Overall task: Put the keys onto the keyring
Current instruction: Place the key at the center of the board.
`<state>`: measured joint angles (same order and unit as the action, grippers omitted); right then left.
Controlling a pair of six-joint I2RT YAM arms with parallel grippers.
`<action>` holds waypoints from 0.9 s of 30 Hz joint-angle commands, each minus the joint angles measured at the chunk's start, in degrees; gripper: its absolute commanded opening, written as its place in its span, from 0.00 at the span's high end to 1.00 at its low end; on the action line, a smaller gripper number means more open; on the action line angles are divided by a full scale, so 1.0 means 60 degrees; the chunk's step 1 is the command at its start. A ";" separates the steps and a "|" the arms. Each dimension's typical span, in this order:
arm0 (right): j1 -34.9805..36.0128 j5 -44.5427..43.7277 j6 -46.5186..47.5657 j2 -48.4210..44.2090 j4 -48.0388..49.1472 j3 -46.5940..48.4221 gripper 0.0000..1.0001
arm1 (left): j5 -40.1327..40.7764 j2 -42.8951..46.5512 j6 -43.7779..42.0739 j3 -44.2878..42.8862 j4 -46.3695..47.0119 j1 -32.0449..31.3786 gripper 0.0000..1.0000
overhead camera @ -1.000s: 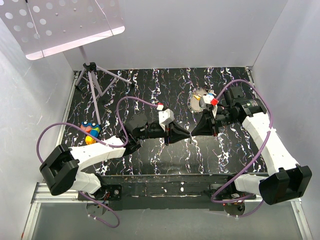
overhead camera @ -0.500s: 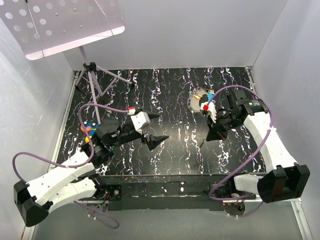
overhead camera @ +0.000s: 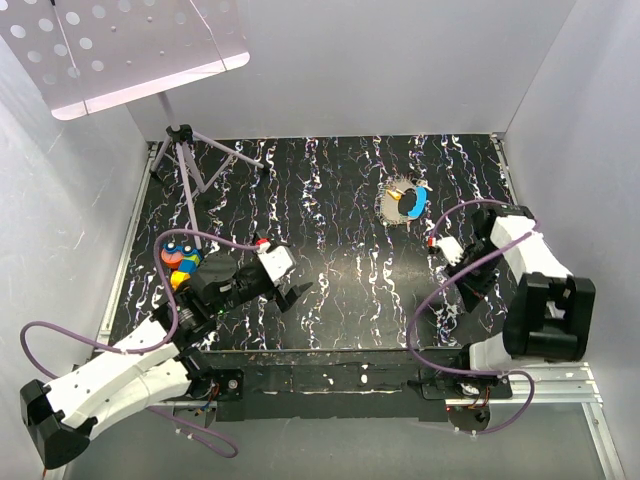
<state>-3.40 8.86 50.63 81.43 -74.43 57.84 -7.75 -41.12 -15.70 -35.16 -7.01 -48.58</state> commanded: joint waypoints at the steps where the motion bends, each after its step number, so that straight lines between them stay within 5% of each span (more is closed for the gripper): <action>1: -0.0020 -0.1008 -0.0761 0.1191 0.0554 0.0216 0.99 | 0.0164 0.0423 -0.0195 -0.0044 0.0040 0.0040 0.02; 11: 0.0566 -0.0921 -0.2256 0.3654 0.1024 0.1872 0.99 | -0.0144 0.0614 -0.0093 -0.0117 0.0025 0.0040 0.02; 27: 0.1636 -0.1140 -0.2989 0.5266 0.0877 0.3352 0.99 | -0.0159 0.0555 -0.0122 -0.0132 0.0010 0.0040 0.02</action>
<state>5.54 2.48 33.91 111.96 -67.42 75.02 -8.16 -38.04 -16.05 -35.16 -6.92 -48.53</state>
